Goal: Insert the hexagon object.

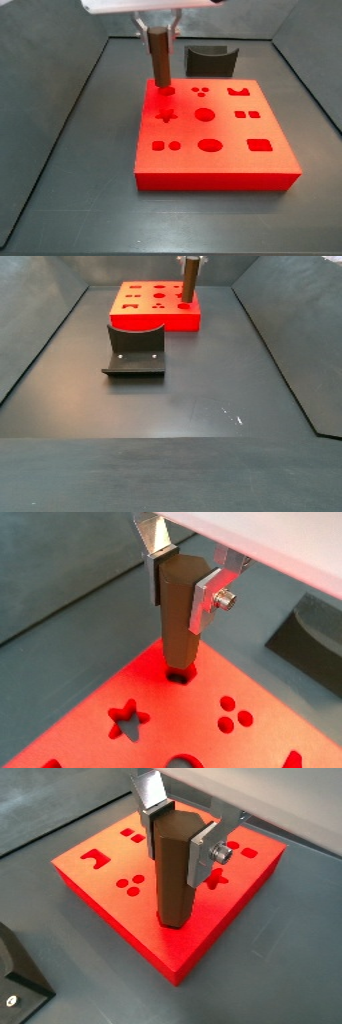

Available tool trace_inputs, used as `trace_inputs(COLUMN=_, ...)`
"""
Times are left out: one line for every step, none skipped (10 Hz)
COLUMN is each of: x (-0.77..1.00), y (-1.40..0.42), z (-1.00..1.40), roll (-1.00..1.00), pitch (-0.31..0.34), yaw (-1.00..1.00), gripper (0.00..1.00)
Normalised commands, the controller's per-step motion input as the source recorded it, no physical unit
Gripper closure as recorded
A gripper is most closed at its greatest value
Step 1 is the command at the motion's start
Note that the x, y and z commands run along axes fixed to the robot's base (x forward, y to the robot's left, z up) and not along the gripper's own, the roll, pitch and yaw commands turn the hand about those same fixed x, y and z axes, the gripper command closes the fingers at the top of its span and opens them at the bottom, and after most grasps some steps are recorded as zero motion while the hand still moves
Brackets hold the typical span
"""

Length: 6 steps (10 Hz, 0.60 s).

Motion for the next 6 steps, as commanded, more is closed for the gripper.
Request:
trace_inputs(x=0.22, y=0.00, z=-0.32, roll=0.04, pitch=0.000, yaw=0.00, gripper=1.00)
trace_inputs(x=0.18, y=0.00, z=-0.25, roll=0.05, pitch=0.000, yaw=0.00, gripper=1.00)
trace_inputs(x=0.08, y=-0.07, z=-0.09, roll=0.08, pitch=0.027, yaw=0.00, gripper=1.00)
trace_inputs(x=-0.14, y=-0.07, z=0.00, roll=0.09, pitch=0.000, yaw=-0.05, gripper=1.00)
trace_inputs(x=-0.23, y=-0.15, z=0.00, roll=0.09, pitch=-0.010, yaw=-0.12, gripper=1.00)
trace_inputs(x=-0.21, y=-0.08, z=-0.03, roll=0.07, pitch=-0.041, yaw=-0.12, gripper=1.00)
